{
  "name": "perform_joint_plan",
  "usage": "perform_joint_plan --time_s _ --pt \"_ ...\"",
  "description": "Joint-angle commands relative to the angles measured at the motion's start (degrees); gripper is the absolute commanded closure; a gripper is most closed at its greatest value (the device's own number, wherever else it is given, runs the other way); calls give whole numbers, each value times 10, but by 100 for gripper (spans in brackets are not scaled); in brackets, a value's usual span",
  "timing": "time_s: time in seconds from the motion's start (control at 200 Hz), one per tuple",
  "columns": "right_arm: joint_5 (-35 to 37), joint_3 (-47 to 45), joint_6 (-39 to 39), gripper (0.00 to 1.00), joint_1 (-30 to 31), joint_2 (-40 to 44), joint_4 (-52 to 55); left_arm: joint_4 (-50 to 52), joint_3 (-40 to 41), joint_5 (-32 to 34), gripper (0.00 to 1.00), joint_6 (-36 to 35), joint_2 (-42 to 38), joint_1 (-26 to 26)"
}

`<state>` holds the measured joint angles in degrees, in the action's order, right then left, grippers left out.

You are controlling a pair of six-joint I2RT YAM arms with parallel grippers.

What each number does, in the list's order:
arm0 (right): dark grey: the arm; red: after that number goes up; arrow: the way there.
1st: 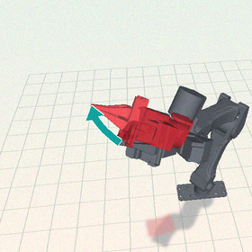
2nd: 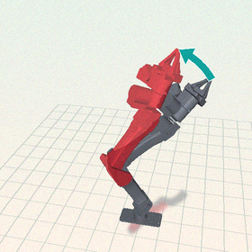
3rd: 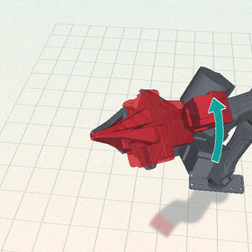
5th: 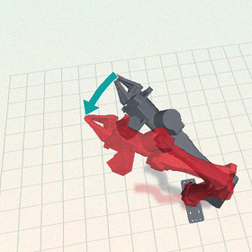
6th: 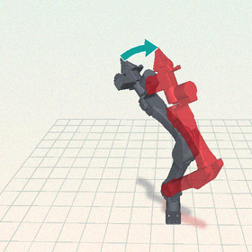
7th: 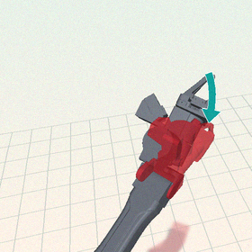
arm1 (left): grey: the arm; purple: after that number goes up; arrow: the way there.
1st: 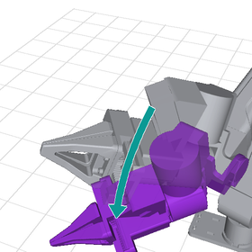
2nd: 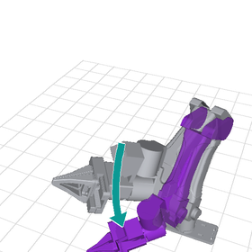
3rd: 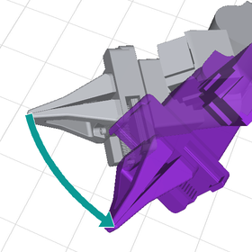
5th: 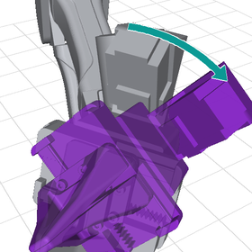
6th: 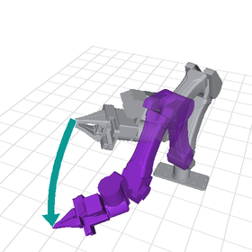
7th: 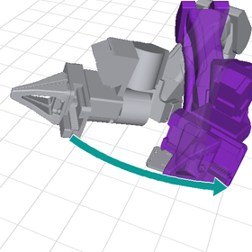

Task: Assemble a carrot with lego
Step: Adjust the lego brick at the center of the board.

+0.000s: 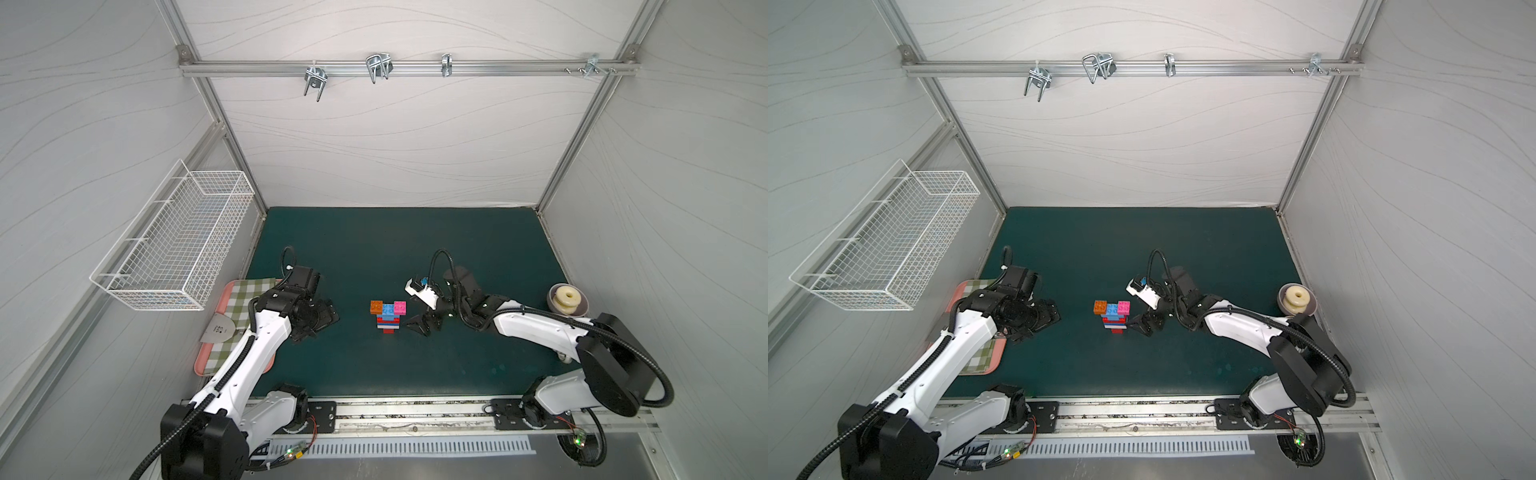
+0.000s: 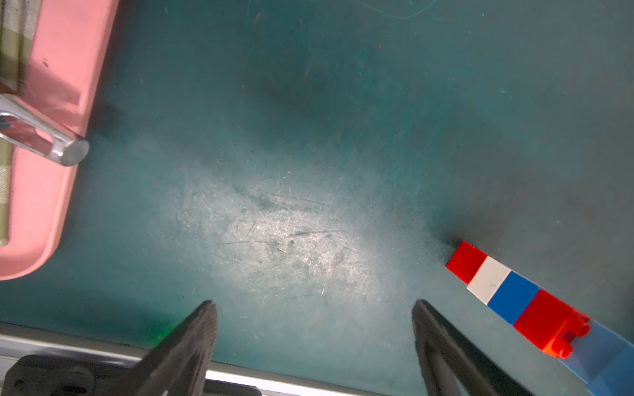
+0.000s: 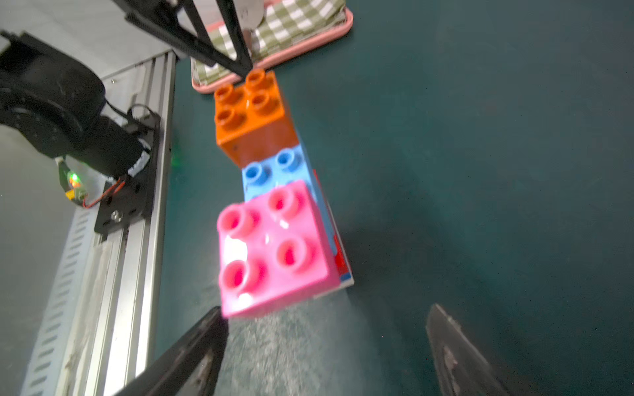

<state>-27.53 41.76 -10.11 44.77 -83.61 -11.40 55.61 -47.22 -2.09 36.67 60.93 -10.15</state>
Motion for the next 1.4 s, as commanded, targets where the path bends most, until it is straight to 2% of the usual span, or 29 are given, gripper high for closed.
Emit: perform_joint_plan --time_s 0.0,0.35,0.54,0.735,1.156,1.396 --pt "-14 -11 29 11 16 -29 -104 -3 -19 13 11 -5 4 3" --pt "-36 -32 47 17 42 -84 -195 0 -18 20 11 -2 -8 3" --pt "-45 -32 63 29 46 -109 -230 1 -18 21 11 -2 -6 2" --pt "-54 -30 66 39 47 -121 -241 3 -18 23 11 -1 -9 3" --pt "-52 -15 57 50 51 -143 -240 0 -16 29 11 -1 -8 3" --pt "-45 -1 44 60 52 -146 -221 1 -17 33 11 1 -6 3"
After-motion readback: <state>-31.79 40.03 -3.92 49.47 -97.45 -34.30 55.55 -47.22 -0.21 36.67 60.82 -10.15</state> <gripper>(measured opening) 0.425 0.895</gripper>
